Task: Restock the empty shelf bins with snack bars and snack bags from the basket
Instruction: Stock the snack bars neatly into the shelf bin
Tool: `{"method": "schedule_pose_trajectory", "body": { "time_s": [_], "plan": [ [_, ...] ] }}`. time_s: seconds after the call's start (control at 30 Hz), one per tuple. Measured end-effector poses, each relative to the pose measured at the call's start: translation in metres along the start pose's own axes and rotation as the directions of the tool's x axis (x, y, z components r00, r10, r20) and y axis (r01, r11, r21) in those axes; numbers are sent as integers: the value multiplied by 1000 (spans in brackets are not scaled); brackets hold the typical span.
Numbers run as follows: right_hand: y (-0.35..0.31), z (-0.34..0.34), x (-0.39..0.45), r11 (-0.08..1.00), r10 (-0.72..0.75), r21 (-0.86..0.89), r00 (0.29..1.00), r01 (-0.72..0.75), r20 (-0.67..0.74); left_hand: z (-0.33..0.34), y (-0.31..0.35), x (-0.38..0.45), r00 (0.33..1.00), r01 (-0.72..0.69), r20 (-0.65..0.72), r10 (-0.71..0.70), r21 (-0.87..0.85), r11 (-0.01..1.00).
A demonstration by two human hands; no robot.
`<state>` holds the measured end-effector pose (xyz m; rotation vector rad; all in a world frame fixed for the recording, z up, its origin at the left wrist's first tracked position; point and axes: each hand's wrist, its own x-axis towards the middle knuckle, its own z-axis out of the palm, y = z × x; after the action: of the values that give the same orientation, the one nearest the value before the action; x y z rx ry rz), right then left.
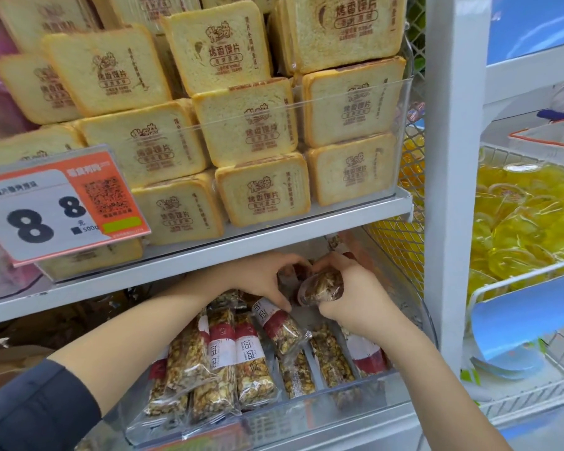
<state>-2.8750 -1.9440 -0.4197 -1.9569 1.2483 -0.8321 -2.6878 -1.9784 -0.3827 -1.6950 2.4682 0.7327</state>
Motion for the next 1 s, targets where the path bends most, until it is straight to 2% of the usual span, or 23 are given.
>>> {"method": "schedule_pose_trajectory", "body": {
  "time_s": [0.07, 0.13, 0.23, 0.37, 0.53, 0.7, 0.77, 0.9, 1.0],
  "plan": [
    [-1, -3, -2, 998, 20, 66, 999, -22, 35, 5, 1, 0, 1000, -18, -9, 19, 80, 997],
    [0, -5, -4, 996, 67, 58, 995, -71, 77, 9, -1, -2, 1000, -6, -11, 7, 114, 993],
    [8, -6, -4, 982, 162, -112, 979, -149, 124, 9, -7, -3, 992, 49, -119, -35, 118, 992],
    [13, 4, 1, 905, 328, -319, 939, -283, 98, 8, -20, -6, 940, 157, -322, -111, 119, 980],
    [9, 37, 18, 759, 400, -608, 904, -232, 154, 6, -21, -8, 928, 244, -307, -211, 74, 967],
    [4, 40, 30, 623, 441, -743, 895, -246, 73, 8, -25, -5, 919, 285, -293, -262, 39, 958],
    [4, 43, 30, 562, 476, -796, 875, -224, 90, 8, -25, -5, 918, 300, -288, -273, 52, 953],
    [2, 47, 28, 549, 519, -824, 830, -137, 207, 9, -25, -6, 917, 306, -289, -275, 68, 950],
    [1, 45, 28, 543, 514, -834, 824, -98, 238, 9, -26, -8, 910, 301, -324, -259, 86, 950]
  ]
}}
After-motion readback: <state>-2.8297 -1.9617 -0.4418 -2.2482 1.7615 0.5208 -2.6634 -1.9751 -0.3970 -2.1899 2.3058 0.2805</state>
